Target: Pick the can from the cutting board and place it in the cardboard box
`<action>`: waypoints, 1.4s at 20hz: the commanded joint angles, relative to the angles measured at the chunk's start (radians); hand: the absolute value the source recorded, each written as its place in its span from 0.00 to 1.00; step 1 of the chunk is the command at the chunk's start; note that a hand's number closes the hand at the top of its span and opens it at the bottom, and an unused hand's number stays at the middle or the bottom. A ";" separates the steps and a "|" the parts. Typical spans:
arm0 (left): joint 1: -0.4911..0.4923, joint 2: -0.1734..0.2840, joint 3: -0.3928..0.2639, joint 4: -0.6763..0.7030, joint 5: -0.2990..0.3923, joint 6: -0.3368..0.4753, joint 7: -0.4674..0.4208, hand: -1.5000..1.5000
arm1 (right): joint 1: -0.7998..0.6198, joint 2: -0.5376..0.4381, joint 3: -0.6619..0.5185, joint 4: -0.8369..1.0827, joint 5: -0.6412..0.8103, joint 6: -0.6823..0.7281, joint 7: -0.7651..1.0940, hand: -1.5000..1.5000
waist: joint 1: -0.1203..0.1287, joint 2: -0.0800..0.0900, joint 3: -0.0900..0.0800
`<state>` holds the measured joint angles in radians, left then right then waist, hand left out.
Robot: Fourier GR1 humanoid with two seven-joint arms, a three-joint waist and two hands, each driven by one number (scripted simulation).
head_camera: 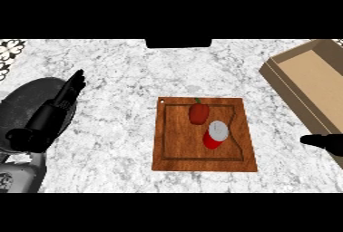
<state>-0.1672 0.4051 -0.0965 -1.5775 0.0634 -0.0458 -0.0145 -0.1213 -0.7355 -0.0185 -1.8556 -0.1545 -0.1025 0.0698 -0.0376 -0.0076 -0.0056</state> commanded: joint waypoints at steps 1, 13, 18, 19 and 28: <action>-0.039 -0.004 -0.032 0.021 -0.056 -0.024 -0.046 0.50 | 0.054 -0.016 0.023 -0.042 0.137 -0.003 -0.062 0.00 | 0.025 0.007 0.005; -0.101 -0.023 -0.012 0.060 -0.045 -0.056 -0.045 0.50 | -0.033 -0.255 0.212 -0.227 0.356 0.270 0.241 0.00 | 0.048 0.013 0.002; -0.096 -0.025 -0.009 0.037 -0.038 -0.067 -0.018 0.50 | -0.132 -0.237 0.405 -0.389 0.370 0.404 0.537 0.00 | 0.062 0.009 0.002; -0.112 -0.055 -0.044 0.121 -0.101 -0.041 -0.096 0.50 | -0.213 -0.217 0.427 -0.400 0.339 0.438 0.614 0.00 | 0.062 0.015 0.000; -0.090 -0.018 0.011 0.075 -0.064 -0.088 -0.070 0.50 | -0.479 0.039 0.659 -0.315 0.319 0.621 1.074 0.00 | 0.063 0.008 0.002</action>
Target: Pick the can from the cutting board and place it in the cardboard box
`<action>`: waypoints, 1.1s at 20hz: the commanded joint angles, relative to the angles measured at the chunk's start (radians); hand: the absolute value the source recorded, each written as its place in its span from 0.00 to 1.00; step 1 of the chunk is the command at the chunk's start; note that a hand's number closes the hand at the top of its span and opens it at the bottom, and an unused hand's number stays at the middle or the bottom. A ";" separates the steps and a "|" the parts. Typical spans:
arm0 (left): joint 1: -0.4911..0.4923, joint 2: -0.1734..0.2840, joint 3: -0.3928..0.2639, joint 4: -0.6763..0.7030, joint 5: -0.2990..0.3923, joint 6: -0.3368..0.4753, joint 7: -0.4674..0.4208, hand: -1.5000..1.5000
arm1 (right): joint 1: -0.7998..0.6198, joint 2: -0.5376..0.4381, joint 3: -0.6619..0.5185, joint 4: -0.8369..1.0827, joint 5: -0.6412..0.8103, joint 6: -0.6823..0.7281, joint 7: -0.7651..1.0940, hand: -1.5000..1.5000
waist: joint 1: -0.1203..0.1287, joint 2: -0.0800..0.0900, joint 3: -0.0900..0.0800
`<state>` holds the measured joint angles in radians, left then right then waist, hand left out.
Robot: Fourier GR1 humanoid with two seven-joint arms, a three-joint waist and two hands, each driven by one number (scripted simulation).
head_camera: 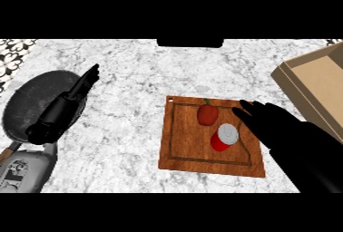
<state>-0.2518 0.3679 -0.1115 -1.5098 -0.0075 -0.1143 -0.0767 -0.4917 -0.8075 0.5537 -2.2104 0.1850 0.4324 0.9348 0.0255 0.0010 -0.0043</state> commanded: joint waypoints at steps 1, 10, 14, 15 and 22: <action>0.013 -0.002 0.017 -0.007 -0.006 -0.003 -0.005 0.50 | -0.072 0.147 0.110 0.049 0.033 0.058 0.196 0.00 | -0.011 -0.002 0.002; -0.015 -0.011 0.030 0.043 -0.024 -0.019 -0.001 0.50 | -0.150 0.316 0.207 0.227 0.111 0.038 0.270 0.00 | -0.024 -0.001 0.003; -0.005 -0.055 0.012 0.009 -0.042 0.012 0.019 0.50 | -0.144 0.320 0.212 0.219 0.162 0.053 0.289 0.00 | -0.030 -0.003 0.003; 0.013 -0.042 0.016 0.021 -0.045 -0.005 -0.010 0.50 | -0.177 0.347 0.187 0.287 0.165 0.062 0.261 0.00 | -0.023 -0.002 0.003; 0.009 -0.052 0.030 -0.055 -0.044 -0.008 0.077 0.50 | -0.105 0.385 0.199 0.305 0.248 0.108 0.230 0.00 | -0.026 -0.004 0.004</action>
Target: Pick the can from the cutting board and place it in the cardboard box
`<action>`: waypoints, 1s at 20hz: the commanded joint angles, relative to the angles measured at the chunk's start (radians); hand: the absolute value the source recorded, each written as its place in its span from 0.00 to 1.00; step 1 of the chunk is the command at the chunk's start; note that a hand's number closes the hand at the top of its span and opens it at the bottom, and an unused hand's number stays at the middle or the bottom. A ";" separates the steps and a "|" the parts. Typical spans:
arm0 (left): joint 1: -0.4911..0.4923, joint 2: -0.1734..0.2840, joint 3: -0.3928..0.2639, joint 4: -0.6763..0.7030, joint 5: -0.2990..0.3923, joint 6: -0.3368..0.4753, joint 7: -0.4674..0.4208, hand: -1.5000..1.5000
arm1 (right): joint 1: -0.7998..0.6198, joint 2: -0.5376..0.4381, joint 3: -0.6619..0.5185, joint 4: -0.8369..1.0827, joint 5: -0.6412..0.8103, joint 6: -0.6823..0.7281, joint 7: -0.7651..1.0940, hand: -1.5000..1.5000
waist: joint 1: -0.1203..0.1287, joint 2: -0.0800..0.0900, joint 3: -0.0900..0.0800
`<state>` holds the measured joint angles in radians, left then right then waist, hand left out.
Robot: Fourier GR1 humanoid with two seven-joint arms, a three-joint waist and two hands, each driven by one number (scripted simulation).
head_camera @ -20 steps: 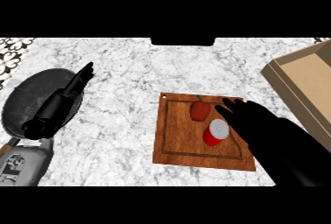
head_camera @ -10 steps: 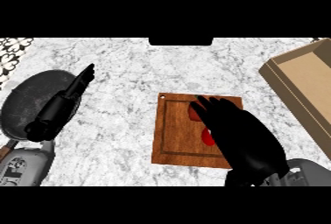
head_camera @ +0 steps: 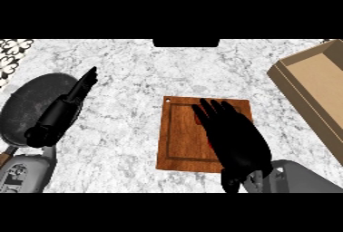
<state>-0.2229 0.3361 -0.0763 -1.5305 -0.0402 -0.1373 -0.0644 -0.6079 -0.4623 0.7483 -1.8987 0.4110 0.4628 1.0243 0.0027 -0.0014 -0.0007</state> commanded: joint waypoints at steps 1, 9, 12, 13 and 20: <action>0.003 -0.008 0.015 0.012 0.006 -0.014 -0.011 0.50 | 0.008 0.046 0.001 0.038 0.051 0.062 0.117 0.00 | -0.002 0.000 0.000; 0.072 -0.028 0.014 -0.059 -0.039 -0.006 -0.025 0.50 | 0.088 0.051 -0.045 0.165 0.202 0.040 -0.074 0.00 | 0.003 0.001 0.001; 0.048 -0.032 0.041 -0.033 -0.033 -0.034 -0.038 0.50 | 0.118 0.064 -0.109 0.130 0.195 0.117 -0.118 0.00 | -0.002 0.001 0.001; -0.003 -0.044 0.043 0.035 -0.061 -0.020 -0.051 0.50 | 0.138 0.111 -0.069 0.139 0.248 0.093 -0.098 0.00 | -0.004 0.001 0.001; 0.028 -0.068 0.045 -0.061 -0.059 -0.042 0.027 0.50 | 0.214 0.160 -0.074 0.162 0.369 0.093 -0.137 0.00 | -0.001 0.000 0.001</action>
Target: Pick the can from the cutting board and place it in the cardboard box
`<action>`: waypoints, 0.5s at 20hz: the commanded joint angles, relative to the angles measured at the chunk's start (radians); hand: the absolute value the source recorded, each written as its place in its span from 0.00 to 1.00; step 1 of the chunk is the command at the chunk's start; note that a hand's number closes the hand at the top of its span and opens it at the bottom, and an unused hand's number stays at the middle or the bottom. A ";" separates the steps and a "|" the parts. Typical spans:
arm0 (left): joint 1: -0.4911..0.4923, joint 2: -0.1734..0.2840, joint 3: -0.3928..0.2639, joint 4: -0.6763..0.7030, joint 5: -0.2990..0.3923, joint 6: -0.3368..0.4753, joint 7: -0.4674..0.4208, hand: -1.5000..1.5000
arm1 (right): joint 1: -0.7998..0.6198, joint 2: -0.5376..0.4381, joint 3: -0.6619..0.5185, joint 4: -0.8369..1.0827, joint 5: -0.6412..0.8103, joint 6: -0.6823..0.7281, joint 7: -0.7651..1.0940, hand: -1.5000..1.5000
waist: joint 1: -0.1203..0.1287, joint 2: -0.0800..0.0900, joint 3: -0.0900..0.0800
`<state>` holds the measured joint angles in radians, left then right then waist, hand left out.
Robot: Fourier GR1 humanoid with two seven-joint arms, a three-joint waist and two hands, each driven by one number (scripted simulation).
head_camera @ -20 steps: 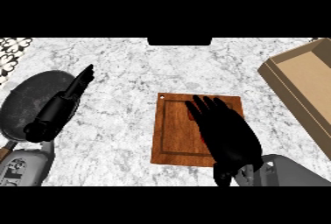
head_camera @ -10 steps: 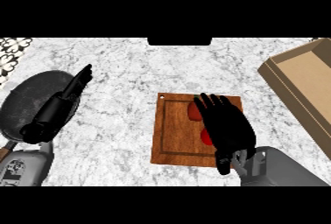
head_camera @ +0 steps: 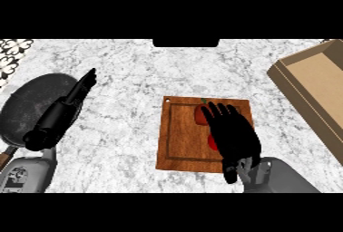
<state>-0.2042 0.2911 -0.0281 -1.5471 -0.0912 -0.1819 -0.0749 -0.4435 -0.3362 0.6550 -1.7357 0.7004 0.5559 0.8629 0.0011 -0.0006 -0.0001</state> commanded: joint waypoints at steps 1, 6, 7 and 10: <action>0.042 -0.011 0.003 -0.064 -0.006 -0.013 0.032 0.50 | 0.004 0.036 -0.050 0.008 0.042 0.072 0.033 0.00 | 0.002 -0.001 0.000; 0.030 -0.019 0.023 -0.063 -0.011 -0.033 0.041 0.50 | 0.049 0.070 -0.064 0.052 0.153 0.016 -0.028 0.00 | 0.001 0.000 0.000; -0.013 -0.039 0.023 -0.020 -0.035 -0.012 0.034 0.50 | 0.028 0.069 -0.088 0.129 0.162 0.003 -0.108 0.00 | 0.001 0.001 0.000; -0.021 -0.071 -0.001 0.006 -0.057 0.000 0.028 0.50 | 0.011 0.091 -0.123 0.169 0.151 0.024 -0.135 0.00 | 0.001 0.001 0.000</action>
<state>-0.2001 0.2596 -0.0114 -1.5697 -0.1177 -0.2000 -0.0568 -0.3967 -0.2673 0.5927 -1.6396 0.8437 0.5574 0.7905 0.0015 -0.0002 0.0001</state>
